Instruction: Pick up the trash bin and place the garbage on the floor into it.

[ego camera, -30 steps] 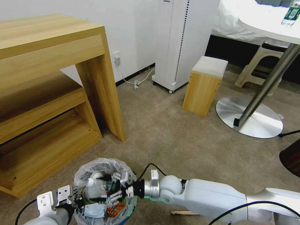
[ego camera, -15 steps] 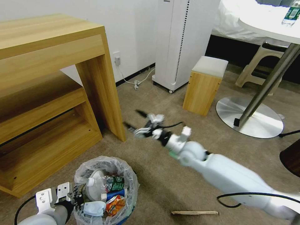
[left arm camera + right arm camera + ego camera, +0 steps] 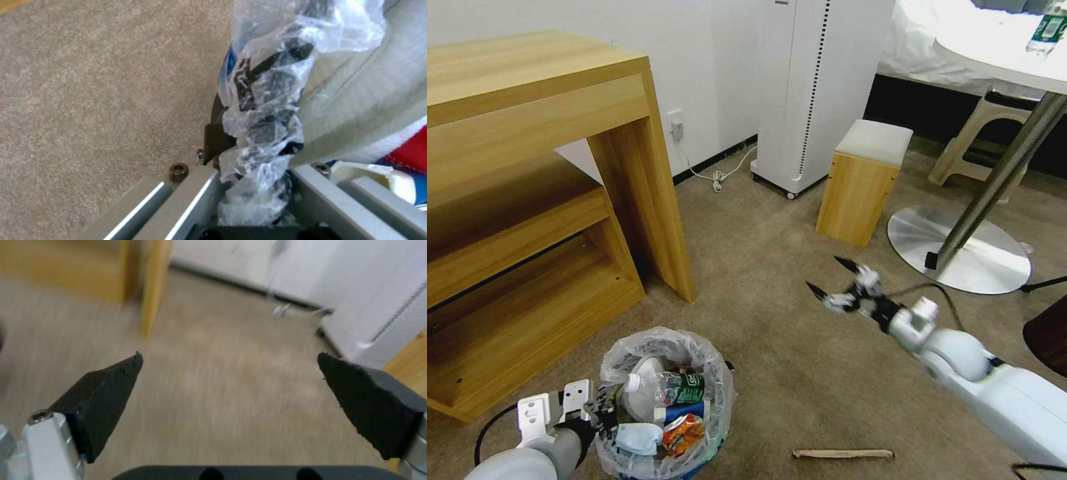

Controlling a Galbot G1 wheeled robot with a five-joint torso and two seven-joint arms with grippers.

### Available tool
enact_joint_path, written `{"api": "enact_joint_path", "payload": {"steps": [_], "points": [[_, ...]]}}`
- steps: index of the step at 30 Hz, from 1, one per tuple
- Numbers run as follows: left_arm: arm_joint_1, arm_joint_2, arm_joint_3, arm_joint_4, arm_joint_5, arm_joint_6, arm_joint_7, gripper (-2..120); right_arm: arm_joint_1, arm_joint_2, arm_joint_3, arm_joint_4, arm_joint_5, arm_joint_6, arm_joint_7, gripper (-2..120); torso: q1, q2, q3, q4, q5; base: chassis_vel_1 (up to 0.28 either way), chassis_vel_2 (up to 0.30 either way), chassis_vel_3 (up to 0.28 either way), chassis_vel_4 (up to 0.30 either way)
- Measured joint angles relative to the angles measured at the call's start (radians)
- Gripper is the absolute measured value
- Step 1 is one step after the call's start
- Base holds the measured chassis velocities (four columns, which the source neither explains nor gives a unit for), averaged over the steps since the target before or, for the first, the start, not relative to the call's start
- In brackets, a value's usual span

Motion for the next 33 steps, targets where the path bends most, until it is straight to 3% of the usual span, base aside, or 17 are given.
{"api": "enact_joint_path", "payload": {"steps": [5,8,15,22,27,33], "points": [[-0.002,-0.005,0.013,0.004,0.016,0.0,0.006,0,-0.072,-0.05,0.004,-0.01,-0.074,0.022,-0.019,100,0.0,0.0,0.0,0.0002,-0.0003,0.0,0.0,0.0,0.0],[0.0,-0.029,0.026,0.012,0.044,0.0,0.013,0,-0.117,-0.115,-0.058,-0.017,-0.078,0.058,-0.105,100,0.0,0.0,0.0,0.0001,-0.0008,0.0,0.0,0.0,0.0],[0.03,-0.049,0.006,0.024,0.078,0.0,0.038,0,-0.086,-0.192,-0.222,-0.029,-0.134,0.099,-0.137,100,0.0,0.0,0.0,0.0006,-0.0002,0.0,0.0,0.0,0.0],[0.009,-0.065,0.016,0.04,0.093,0.0,0.037,0,-0.062,-0.278,-0.293,-0.013,-0.16,0.099,-0.18,100,0.0,0.0,0.0,0.0001,-0.0008,0.0,0.0,0.0,0.0],[-0.005,-0.07,0.023,0.052,0.095,0.0,0.035,0,-0.016,-0.29,-0.331,-0.035,-0.171,0.105,-0.211,100,0.0,0.0,0.0,0.0005,-0.0009,0.0,0.0,0.0,0.0],[-0.019,-0.069,0.021,0.063,0.089,0.0,0.03,0,0.044,-0.209,-0.397,-0.156,-0.24,0.12,-0.251,100,0.0,0.0,0.0,0.0003,-0.0003,0.0,0.0,0.0,0.0]]}}
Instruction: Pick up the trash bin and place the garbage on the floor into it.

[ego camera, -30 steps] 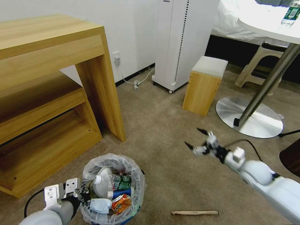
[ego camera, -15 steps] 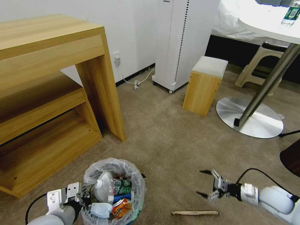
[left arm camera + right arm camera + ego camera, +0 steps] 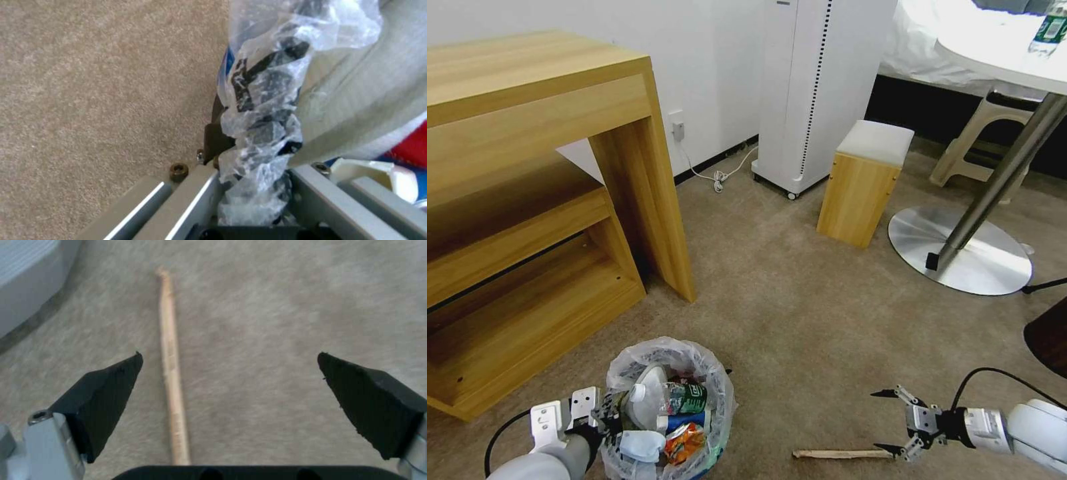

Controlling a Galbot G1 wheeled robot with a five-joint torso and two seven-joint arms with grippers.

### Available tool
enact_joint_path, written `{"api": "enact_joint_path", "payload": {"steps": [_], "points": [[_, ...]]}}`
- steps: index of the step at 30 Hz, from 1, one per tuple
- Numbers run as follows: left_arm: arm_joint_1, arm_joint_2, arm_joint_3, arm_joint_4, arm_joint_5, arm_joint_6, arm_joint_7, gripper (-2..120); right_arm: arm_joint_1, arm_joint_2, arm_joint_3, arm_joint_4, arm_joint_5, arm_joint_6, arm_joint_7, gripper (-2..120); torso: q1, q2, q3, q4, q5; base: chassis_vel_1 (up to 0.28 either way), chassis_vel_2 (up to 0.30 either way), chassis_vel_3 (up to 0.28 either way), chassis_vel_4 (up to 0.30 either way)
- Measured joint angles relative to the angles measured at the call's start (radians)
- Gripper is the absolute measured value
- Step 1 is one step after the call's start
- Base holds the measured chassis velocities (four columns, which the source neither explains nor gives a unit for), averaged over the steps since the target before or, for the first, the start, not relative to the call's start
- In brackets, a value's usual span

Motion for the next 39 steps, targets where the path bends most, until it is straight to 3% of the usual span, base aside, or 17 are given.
{"api": "enact_joint_path", "payload": {"steps": [10,39], "points": [[0.007,0.004,-0.019,-0.021,-0.019,0.0,-0.014,0,0.022,0.178,-0.053,-0.178,-0.062,0.044,-0.011,100,0.0,0.0,0.0,0.0,-0.0004,0.0,0.0,0.0,0.0],[0.018,-0.013,-0.01,-0.019,0.007,0.0,-0.011,0,0.013,0.348,-0.014,-0.37,-0.102,0.061,-0.004,100,0.0,0.0,0.0,0.0,-0.0002,0.0,0.0,0.0,0.0]]}}
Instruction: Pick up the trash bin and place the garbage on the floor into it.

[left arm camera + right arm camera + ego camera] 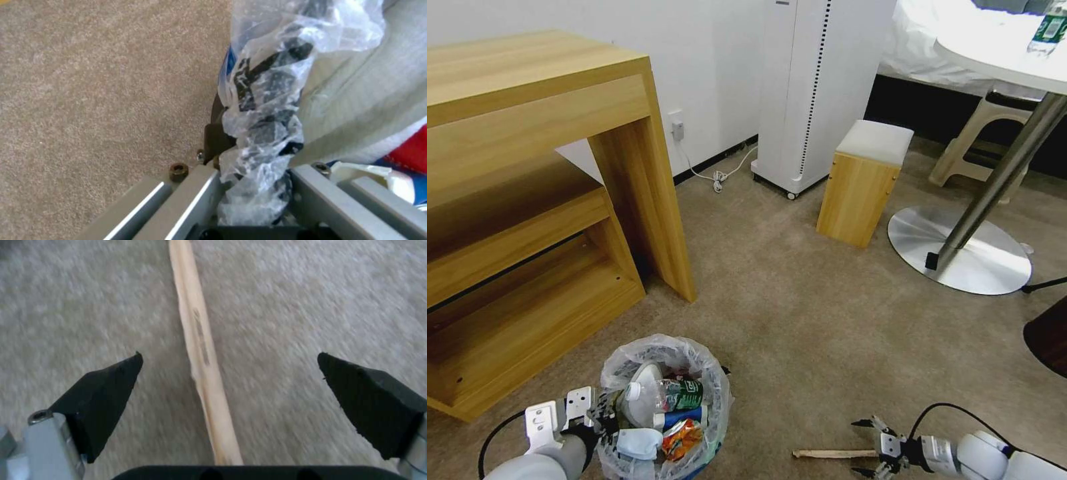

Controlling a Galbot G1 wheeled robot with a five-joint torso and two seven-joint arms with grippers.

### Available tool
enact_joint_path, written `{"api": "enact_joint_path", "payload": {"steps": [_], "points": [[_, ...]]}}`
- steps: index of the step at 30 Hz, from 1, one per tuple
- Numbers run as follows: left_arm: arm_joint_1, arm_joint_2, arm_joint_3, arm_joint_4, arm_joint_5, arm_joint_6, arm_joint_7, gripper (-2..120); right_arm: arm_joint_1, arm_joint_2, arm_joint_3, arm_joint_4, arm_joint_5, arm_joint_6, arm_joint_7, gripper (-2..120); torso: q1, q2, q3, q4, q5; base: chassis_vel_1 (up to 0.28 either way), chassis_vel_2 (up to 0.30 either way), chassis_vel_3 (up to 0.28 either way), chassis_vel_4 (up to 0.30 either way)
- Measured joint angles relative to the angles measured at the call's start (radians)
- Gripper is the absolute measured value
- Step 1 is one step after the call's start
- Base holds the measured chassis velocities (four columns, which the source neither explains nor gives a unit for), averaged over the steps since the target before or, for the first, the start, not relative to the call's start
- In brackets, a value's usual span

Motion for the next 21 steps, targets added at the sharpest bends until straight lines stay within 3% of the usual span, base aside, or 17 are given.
{"api": "enact_joint_path", "payload": {"steps": [21], "points": [[-0.01,-0.015,0.011,0.001,0.02,0.0,0.008,0,0.0,0.045,-0.025,-0.015,-0.009,0.001,-0.019,100,0.0,0.0,0.0,0.0,-0.0001,0.0,0.0,0.0,0.0]]}}
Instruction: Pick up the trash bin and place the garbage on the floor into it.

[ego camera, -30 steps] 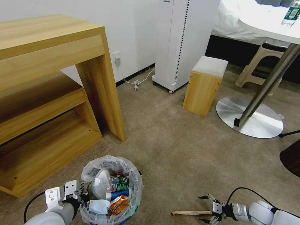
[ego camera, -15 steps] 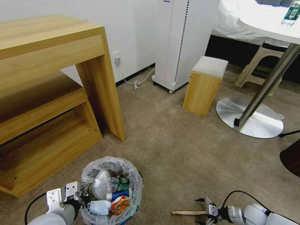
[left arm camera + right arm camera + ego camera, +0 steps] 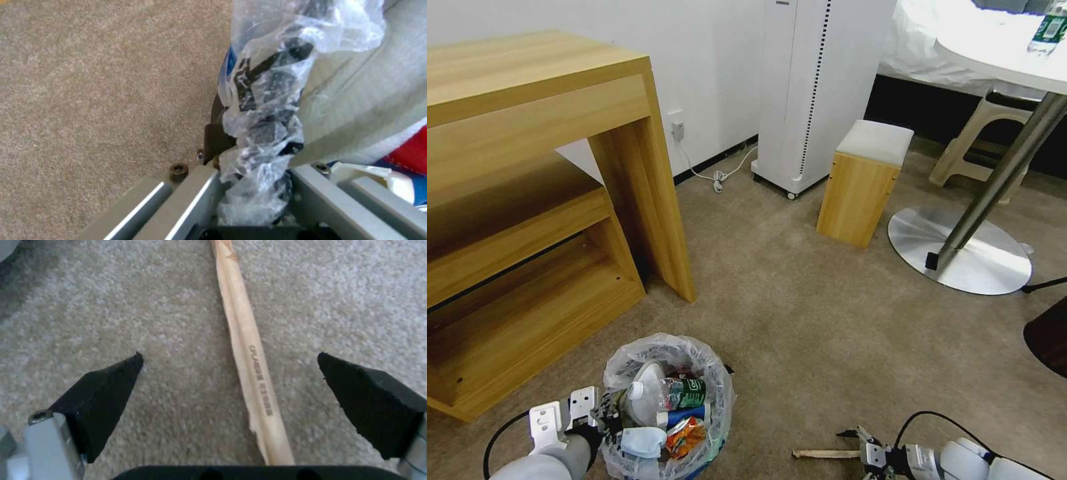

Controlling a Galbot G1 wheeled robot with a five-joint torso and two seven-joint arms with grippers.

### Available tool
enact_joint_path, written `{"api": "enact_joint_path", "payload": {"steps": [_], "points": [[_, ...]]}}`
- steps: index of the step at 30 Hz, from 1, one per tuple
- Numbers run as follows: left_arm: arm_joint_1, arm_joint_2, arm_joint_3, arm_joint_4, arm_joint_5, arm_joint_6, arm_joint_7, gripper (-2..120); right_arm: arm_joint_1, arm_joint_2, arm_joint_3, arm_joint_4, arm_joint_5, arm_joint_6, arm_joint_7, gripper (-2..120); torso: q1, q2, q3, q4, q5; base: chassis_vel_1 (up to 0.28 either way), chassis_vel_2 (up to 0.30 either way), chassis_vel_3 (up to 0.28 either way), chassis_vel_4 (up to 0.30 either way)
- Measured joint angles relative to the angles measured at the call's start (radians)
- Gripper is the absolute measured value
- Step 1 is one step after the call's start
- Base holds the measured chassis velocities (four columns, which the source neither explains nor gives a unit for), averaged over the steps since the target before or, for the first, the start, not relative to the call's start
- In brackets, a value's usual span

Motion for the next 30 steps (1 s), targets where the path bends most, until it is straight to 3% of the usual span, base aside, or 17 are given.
{"api": "enact_joint_path", "payload": {"steps": [14,19,30], "points": [[-0.002,-0.002,-0.001,0.004,0.003,0.0,0.003,0,-0.005,0.033,0.003,-0.032,0.003,0.018,-0.022,83,0.0,0.0,0.0,-0.0003,-0.0017,0.0,0.0,0.0,0.0],[-0.002,-0.003,-0.002,0.005,0.005,0.0,0.005,0,-0.008,0.035,0.002,-0.032,0.01,0.024,-0.035,68,0.0,0.0,0.0,-0.0001,0.0007,0.0,0.0,0.0,0.0],[-0.006,0.007,-0.002,0.009,0.005,0.0,0.005,0,-0.011,0.036,0.001,-0.031,0.023,0.027,-0.056,32,0.0,0.0,0.0,-0.0003,0.0001,0.0,0.0,0.0,0.0]]}}
